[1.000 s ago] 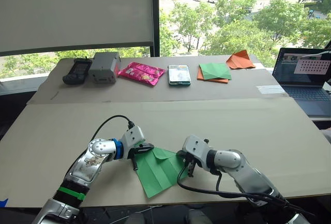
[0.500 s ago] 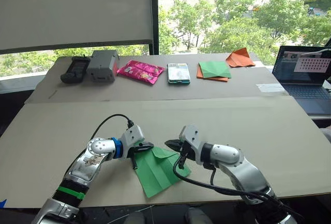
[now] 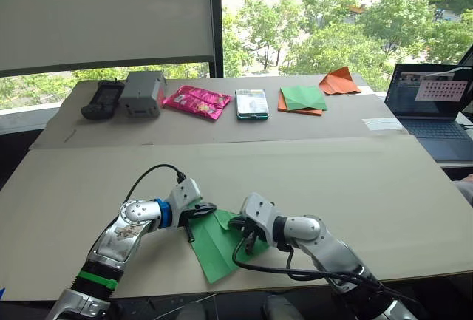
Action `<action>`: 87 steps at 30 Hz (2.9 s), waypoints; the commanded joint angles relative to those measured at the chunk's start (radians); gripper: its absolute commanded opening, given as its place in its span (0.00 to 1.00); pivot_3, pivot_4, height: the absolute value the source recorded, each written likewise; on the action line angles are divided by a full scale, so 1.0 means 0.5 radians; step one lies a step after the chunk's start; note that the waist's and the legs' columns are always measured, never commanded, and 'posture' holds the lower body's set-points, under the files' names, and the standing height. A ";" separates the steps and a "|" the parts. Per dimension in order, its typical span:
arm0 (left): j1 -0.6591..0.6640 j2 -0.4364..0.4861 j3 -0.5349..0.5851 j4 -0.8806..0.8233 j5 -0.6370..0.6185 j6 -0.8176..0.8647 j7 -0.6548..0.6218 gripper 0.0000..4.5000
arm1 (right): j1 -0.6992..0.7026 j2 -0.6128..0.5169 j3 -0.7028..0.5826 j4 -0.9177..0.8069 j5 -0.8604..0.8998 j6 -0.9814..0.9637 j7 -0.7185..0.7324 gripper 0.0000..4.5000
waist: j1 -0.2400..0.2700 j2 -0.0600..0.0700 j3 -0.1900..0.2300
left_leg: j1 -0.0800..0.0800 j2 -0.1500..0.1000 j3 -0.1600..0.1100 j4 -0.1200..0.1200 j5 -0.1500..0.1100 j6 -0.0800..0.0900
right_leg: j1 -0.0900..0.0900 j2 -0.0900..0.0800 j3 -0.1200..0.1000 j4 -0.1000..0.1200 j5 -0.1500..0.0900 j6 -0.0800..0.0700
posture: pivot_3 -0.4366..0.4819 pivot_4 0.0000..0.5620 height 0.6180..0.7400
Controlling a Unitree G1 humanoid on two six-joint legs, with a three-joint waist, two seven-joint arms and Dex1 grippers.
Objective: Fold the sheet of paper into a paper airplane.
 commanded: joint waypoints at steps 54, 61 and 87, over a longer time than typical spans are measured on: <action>0.445 0.391 -0.059 -0.573 0.005 -0.054 0.201 0.01 | -0.091 0.055 0.052 0.099 -0.138 0.082 -0.049 0.00 | -0.017 0.004 0.018 | 0.000 0.000 0.000 -0.007 -0.011 -0.019 | -0.004 -0.002 0.001 -0.016 -0.001 -0.002 | 0.48 0.27 1.00; 0.436 0.339 -0.061 -0.566 0.095 -0.311 0.164 0.01 | -0.074 0.078 0.051 0.099 -0.125 0.126 -0.081 0.00 | -0.014 0.005 0.019 | 0.000 0.000 0.001 -0.014 -0.011 -0.018 | -0.004 -0.003 0.001 -0.017 -0.001 -0.002 | 0.48 0.27 1.00; 0.384 0.346 -0.132 -0.506 0.295 -0.330 0.040 0.01 | -0.214 0.299 -0.043 0.134 0.070 -0.098 0.044 0.00 | -0.014 0.002 0.027 | 0.000 0.000 0.002 -0.014 -0.001 -0.002 | -0.003 -0.002 0.001 -0.015 0.000 -0.001 | 0.48 0.27 1.00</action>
